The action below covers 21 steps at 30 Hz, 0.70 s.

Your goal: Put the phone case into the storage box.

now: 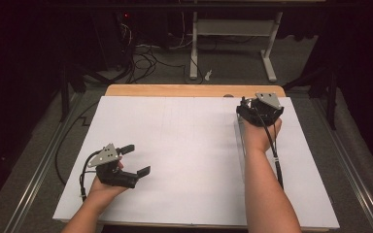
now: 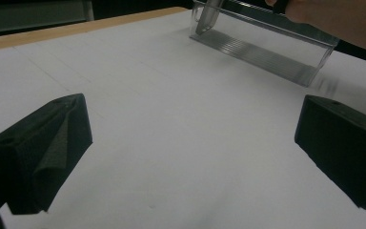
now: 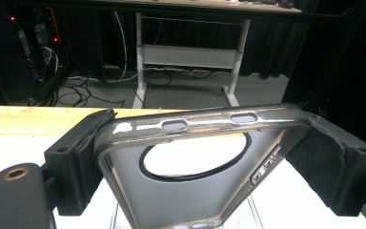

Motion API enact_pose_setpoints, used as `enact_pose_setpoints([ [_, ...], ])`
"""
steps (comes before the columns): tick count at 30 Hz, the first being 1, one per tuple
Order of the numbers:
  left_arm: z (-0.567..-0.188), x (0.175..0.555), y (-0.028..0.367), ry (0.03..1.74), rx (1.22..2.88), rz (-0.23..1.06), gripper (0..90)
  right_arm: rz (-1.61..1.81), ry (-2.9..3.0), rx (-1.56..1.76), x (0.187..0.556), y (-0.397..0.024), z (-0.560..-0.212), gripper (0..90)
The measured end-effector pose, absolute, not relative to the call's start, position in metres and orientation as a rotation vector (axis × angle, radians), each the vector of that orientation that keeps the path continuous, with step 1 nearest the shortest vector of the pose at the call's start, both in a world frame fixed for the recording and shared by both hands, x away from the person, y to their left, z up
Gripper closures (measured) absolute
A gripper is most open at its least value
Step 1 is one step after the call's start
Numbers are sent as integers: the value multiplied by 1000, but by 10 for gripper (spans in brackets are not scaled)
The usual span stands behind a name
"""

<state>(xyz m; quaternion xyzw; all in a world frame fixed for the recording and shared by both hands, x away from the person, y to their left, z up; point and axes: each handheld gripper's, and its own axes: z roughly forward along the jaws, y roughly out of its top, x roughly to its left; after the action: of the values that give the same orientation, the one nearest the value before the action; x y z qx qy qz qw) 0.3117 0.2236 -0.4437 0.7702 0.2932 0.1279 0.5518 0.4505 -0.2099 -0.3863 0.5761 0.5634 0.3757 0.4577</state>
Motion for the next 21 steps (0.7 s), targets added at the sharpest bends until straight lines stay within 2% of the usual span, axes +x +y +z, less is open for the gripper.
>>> enact_pose_setpoints([
  [21,-444,312,224,693,1828,301,2,941,1371,1445,454,-213,-390,133],
])
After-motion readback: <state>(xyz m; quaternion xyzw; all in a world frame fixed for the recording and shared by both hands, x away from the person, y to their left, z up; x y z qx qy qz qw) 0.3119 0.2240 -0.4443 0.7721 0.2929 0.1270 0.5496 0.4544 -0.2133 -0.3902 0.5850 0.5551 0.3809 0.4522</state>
